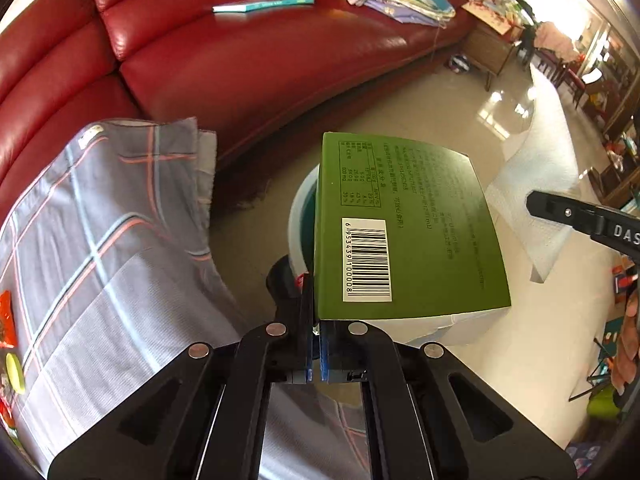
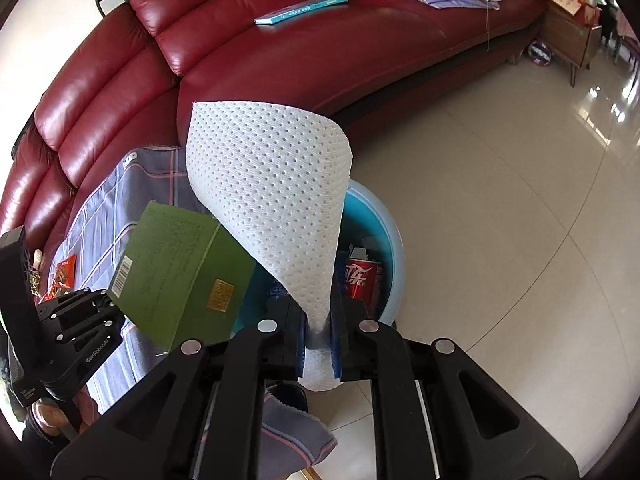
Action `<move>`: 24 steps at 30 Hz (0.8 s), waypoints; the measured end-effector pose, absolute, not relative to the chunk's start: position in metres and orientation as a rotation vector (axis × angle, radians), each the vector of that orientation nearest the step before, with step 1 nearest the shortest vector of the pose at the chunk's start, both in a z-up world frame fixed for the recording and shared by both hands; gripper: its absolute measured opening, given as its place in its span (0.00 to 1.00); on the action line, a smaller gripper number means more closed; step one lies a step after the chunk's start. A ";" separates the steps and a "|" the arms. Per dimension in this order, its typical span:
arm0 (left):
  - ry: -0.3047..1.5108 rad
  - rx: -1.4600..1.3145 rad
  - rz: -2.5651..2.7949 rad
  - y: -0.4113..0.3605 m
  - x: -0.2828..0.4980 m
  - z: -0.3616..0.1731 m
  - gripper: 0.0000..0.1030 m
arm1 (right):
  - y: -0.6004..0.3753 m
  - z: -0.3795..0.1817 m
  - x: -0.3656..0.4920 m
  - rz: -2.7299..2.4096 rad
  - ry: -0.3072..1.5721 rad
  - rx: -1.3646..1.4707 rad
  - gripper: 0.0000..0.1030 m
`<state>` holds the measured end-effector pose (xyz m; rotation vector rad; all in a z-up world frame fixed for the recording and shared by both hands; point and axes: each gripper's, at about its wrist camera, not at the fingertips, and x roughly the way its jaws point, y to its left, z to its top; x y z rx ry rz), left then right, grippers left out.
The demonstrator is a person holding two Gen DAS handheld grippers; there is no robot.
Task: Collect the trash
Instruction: 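Carry the green box and paper towel over the teal bin and release both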
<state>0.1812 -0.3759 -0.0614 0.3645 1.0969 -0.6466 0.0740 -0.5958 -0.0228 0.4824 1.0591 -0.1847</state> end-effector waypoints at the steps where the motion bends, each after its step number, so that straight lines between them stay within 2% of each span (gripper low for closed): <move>1: 1.105 0.373 -0.652 -0.383 0.184 -0.066 0.03 | -0.598 -0.023 0.076 -0.186 1.060 0.482 0.09; 7: 1.140 0.427 -0.684 -0.419 0.188 -0.089 0.13 | -0.606 -0.026 0.086 -0.200 1.065 0.482 0.09; 9: 1.130 0.439 -0.686 -0.426 0.189 -0.093 0.33 | -0.607 -0.029 0.088 -0.201 1.073 0.481 0.09; 10: 1.122 0.440 -0.684 -0.427 0.188 -0.094 0.37 | -0.607 -0.031 0.089 -0.201 1.076 0.483 0.09; 17: 1.146 0.399 -0.689 -0.418 0.187 -0.099 0.43 | -0.608 -0.045 0.097 -0.190 1.102 0.484 0.09; 19: 1.152 0.384 -0.683 -0.412 0.188 -0.099 0.47 | -0.607 -0.047 0.100 -0.186 1.108 0.489 0.09; 24: 1.142 0.355 -0.682 -0.398 0.184 -0.094 0.66 | -0.596 -0.059 0.109 -0.144 1.131 0.493 0.11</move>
